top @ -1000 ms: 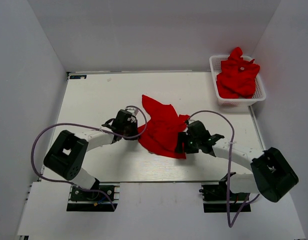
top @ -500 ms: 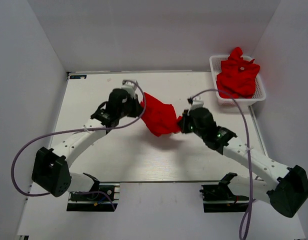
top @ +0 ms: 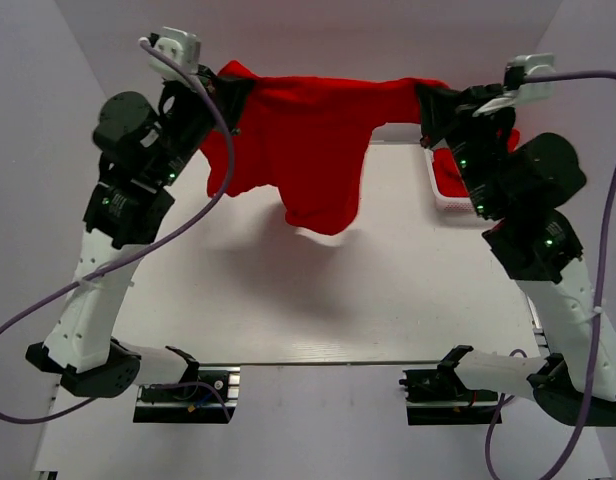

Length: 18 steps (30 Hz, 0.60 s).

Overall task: Fold and stack the t-shirts
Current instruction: Flatten out the tshirt

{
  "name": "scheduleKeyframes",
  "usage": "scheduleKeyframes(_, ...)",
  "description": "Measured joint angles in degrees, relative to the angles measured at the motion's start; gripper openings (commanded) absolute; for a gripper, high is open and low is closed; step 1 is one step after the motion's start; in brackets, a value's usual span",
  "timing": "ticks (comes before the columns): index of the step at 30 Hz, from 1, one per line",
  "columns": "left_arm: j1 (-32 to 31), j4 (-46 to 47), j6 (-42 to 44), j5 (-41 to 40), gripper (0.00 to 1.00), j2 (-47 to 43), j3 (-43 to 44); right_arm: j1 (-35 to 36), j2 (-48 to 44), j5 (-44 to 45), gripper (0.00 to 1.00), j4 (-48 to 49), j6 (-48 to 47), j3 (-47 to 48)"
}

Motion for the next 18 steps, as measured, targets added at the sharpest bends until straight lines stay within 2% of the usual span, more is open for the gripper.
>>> scheduleKeyframes(6, -0.07, -0.87, 3.30, 5.20, 0.00, -3.93, 4.26, 0.11, -0.11, -7.72, 0.00, -2.75, -5.27, 10.25)
scheduleKeyframes(11, -0.42, -0.17, 4.28, 9.66, 0.00, -6.75, 5.20, 0.24, -1.29, -10.47, 0.00, -2.60, -9.09, 13.31)
scheduleKeyframes(15, -0.52, 1.09, 5.25, 9.53, 0.00, -4.52, 6.95, 0.28, 0.48, -6.95, 0.00, 0.02, -12.48, 13.40)
scheduleKeyframes(18, -0.28, 2.64, 6.19, 5.55, 0.00, -1.03, 6.47, 0.17, 5.25, -0.55, 0.00, 3.72, -16.11, 13.40)
